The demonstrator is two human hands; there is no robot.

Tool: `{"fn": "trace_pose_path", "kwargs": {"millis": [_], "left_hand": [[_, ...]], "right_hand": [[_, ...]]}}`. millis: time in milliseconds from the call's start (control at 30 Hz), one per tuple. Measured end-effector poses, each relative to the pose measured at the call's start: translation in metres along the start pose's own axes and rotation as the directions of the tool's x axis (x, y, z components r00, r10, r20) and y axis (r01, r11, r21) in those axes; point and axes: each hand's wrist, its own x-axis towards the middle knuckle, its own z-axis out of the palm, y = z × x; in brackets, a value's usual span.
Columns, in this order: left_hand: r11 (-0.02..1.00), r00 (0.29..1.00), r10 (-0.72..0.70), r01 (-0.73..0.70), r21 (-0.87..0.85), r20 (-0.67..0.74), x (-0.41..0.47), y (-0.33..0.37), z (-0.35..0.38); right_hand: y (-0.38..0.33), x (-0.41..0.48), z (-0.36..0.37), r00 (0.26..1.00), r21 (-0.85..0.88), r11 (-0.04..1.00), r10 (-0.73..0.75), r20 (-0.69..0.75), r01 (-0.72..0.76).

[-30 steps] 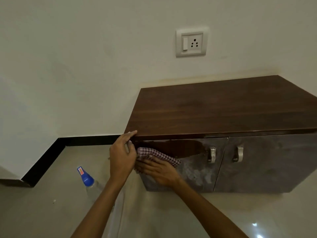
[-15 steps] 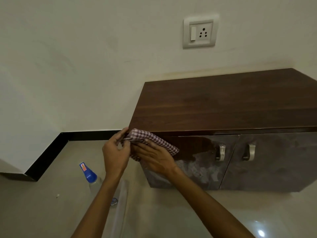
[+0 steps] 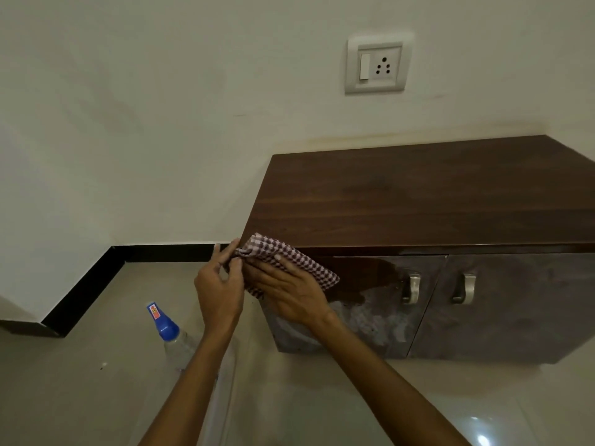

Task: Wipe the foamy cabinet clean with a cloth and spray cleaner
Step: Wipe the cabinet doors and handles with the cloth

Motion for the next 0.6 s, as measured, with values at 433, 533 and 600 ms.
{"fn": "trace_pose_path", "kwargs": {"millis": [433, 533, 600], "left_hand": [[0.987, 0.991, 0.124, -0.130, 0.097, 0.056, -0.016, -0.002, 0.014], [0.988, 0.990, 0.136, -0.138, 0.076, 0.026, -0.013, -0.003, 0.013], [0.987, 0.989, 0.144, -0.145, 0.063, 0.019, -0.012, -0.004, 0.012]], "right_hand": [[0.000, -0.033, 0.000, 0.909, 0.150, 0.905, 0.411, -0.071, -0.398], [0.006, -0.040, 0.005, 0.982, 0.154, 0.973, 0.180, -0.057, -0.170], [0.008, -0.056, 0.004, 0.904, 0.146, 0.905, 0.416, -0.103, -0.400]]}}
